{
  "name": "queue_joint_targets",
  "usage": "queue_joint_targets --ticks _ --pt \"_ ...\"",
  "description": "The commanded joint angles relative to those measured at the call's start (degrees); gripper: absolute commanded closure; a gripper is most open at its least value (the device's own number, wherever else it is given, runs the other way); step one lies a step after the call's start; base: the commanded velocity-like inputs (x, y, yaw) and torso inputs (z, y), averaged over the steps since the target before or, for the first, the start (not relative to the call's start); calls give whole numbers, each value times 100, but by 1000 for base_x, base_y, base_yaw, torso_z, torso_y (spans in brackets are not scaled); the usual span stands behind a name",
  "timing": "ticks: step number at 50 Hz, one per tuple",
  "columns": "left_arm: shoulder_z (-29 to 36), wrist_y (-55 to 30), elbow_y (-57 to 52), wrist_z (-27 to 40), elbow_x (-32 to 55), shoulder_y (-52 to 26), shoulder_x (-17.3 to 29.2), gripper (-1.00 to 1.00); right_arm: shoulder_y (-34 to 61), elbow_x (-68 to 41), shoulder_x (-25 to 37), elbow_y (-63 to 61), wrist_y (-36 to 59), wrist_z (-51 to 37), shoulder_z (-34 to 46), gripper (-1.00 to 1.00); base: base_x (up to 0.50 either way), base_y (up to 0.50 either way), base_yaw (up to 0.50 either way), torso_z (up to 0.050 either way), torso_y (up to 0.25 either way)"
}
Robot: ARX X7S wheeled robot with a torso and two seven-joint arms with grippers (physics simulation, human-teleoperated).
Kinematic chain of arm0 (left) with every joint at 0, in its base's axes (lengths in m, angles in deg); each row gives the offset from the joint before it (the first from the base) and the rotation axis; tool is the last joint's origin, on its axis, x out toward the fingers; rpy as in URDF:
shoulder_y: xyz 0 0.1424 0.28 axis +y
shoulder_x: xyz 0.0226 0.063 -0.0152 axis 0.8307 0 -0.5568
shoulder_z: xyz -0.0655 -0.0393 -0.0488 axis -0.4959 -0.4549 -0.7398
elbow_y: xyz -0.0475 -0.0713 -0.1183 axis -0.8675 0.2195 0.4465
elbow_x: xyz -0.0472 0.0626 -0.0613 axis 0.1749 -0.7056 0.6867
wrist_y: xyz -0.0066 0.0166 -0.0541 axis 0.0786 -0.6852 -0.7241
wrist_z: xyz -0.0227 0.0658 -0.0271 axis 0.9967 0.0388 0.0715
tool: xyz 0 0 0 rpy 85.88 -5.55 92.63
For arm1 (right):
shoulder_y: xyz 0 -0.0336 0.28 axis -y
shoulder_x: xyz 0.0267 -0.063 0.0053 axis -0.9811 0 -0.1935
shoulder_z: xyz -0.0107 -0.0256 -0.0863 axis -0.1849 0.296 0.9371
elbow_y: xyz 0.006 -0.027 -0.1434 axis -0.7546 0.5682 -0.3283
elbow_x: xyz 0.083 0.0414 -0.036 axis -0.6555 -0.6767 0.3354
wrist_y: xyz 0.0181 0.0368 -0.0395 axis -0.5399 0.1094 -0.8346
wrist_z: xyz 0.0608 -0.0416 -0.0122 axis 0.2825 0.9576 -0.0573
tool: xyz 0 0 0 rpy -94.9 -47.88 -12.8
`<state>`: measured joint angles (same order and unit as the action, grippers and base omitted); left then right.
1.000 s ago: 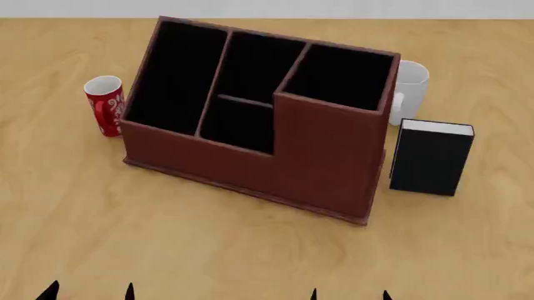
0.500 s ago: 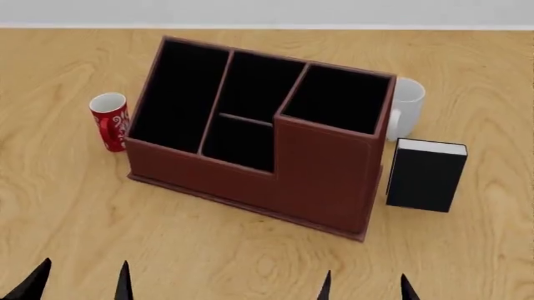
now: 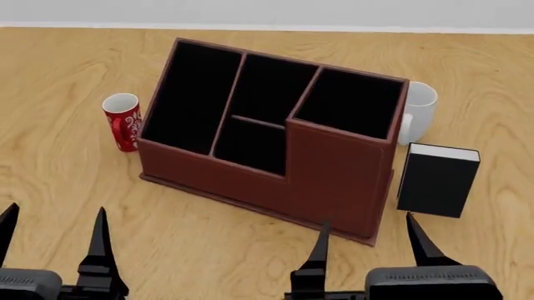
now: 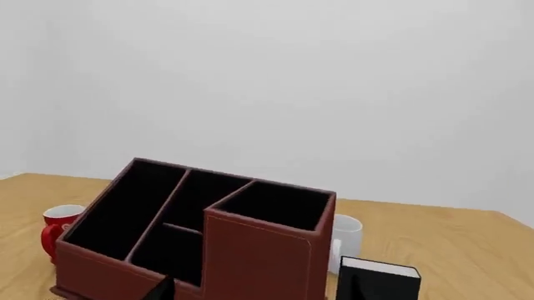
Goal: Pick up the book and place it in the right compartment of the caddy.
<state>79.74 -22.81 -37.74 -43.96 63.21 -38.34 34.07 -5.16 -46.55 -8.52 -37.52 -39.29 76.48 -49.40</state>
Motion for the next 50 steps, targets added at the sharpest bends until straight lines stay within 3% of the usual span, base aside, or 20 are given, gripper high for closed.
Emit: queue_joint_targets --ticks 1,15,50 --pt "57 -153 -398 106 -31 31 160 -100 218 165 131 -187 293 -17 331 -100 0 0 500 0 0" --pt "250 9 -356 328 -444 63 291 -100 335 169 109 -99 314 -101 459 -100 0 0 500 0 0" --pt "381 -98 -369 512 -404 35 418 -100 253 -69 224 -305 272 -145 546 -100 0 0 500 0 0"
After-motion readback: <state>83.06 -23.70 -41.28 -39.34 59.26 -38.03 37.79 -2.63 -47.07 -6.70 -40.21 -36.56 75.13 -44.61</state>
